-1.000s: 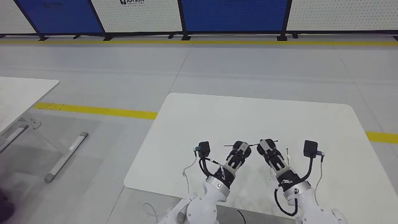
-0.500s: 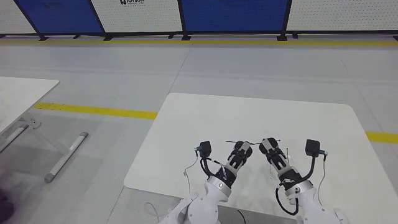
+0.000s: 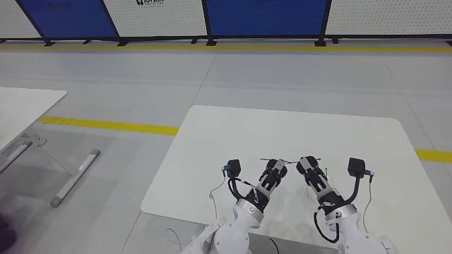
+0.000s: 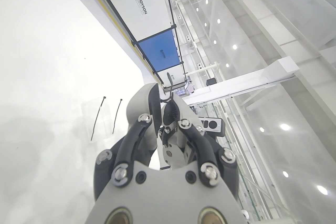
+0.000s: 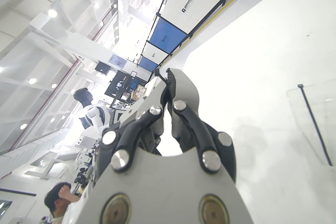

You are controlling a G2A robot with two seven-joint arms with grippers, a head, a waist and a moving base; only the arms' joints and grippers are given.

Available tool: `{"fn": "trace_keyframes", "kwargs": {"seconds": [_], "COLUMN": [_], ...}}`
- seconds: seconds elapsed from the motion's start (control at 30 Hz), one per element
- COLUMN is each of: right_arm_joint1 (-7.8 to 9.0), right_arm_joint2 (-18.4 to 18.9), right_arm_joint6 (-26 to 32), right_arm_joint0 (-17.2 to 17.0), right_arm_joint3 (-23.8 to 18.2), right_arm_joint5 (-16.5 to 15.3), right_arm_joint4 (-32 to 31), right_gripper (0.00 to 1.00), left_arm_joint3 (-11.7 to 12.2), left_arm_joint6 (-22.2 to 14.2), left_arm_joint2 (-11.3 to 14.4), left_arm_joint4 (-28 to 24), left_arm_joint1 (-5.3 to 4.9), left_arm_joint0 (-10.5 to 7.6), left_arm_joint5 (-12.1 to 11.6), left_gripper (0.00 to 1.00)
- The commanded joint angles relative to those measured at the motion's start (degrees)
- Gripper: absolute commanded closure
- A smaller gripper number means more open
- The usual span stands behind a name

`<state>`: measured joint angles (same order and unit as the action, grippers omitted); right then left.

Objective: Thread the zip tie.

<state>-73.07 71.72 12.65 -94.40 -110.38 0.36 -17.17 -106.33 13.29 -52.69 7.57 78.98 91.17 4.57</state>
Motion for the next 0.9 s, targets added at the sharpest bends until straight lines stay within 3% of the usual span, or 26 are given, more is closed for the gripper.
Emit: {"fn": "trace_keyframes", "kwargs": {"seconds": [0.0, 0.13, 0.3, 0.4, 0.87], "right_arm_joint1": [0.02, 0.05, 0.11, 0.14, 0.12], "right_arm_joint2": [0.0, -0.2, -0.3, -0.3, -0.5], "right_arm_joint6": [0.2, 0.6, 1.2, 1.2, -1.0], "right_arm_joint0": [0.1, 0.3, 0.4, 0.4, 0.5], "right_arm_joint3": [0.0, 0.2, 0.2, 0.2, 0.0], "right_arm_joint5": [0.0, -0.1, -0.3, -0.3, -0.8], "right_arm_joint4": [-0.1, -0.3, -0.6, -0.9, -1.8], "right_gripper": [1.0, 1.0, 1.0, 1.0, 1.0], "left_arm_joint3": [0.0, 0.1, 0.3, 0.5, 0.7], "left_arm_joint6": [0.0, 0.0, 0.2, 0.2, -1.6], "left_arm_joint2": [0.0, 0.0, -0.1, -0.2, -0.1], "left_arm_joint4": [-0.1, -0.4, -0.7, -0.9, 0.0], "left_arm_joint1": [0.03, 0.1, 0.18, 0.22, 0.14], "left_arm_joint0": [-0.07, -0.24, -0.49, -0.58, -0.54], "left_arm_joint5": [0.0, 0.1, 0.2, 0.2, 1.1], "left_gripper": [0.83, 0.79, 0.87, 1.0, 1.0]}}
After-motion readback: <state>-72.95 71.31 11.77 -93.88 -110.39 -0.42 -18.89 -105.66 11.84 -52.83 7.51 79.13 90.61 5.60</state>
